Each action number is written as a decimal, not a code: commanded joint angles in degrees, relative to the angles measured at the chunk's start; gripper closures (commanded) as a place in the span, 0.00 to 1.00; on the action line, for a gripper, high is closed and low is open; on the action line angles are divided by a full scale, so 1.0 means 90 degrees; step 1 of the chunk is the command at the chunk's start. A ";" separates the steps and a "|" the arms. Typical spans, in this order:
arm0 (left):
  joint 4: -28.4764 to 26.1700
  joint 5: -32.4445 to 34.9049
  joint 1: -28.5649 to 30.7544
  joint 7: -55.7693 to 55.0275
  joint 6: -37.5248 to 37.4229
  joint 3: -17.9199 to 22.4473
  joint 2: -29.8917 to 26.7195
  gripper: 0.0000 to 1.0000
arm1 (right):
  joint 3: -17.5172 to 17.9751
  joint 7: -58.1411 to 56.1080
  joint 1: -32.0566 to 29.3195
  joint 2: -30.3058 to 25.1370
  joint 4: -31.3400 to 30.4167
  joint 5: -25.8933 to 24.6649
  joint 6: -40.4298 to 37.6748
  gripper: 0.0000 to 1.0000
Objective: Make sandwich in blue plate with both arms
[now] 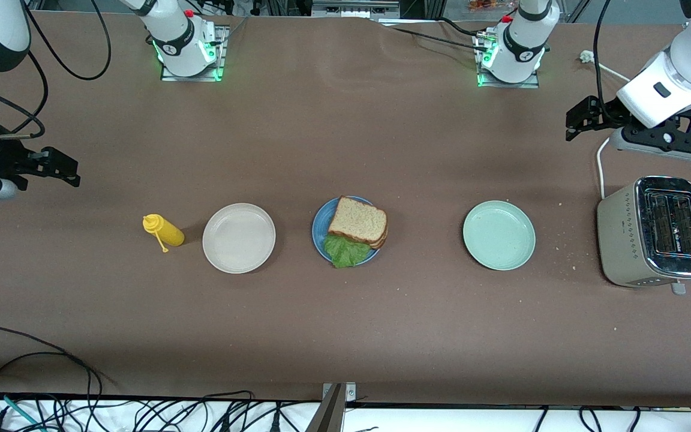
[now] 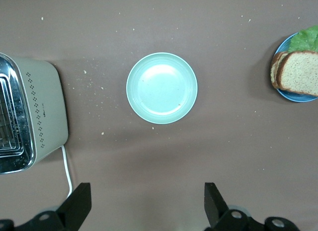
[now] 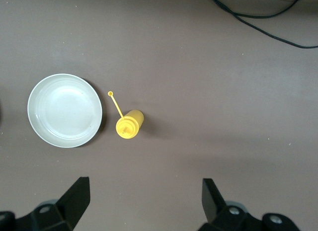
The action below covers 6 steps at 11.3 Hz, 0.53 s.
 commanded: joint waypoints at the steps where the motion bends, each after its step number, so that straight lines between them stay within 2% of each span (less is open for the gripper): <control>1: 0.0387 0.0089 0.0009 -0.0126 -0.0445 -0.0021 0.0216 0.00 | -0.0023 0.0074 0.0019 0.0006 0.0114 -0.0074 -0.0110 0.00; 6: 0.0398 0.0157 0.0107 -0.0117 -0.0485 -0.0002 0.0216 0.00 | -0.0052 0.0074 0.0009 0.0016 0.0113 -0.0045 -0.0110 0.00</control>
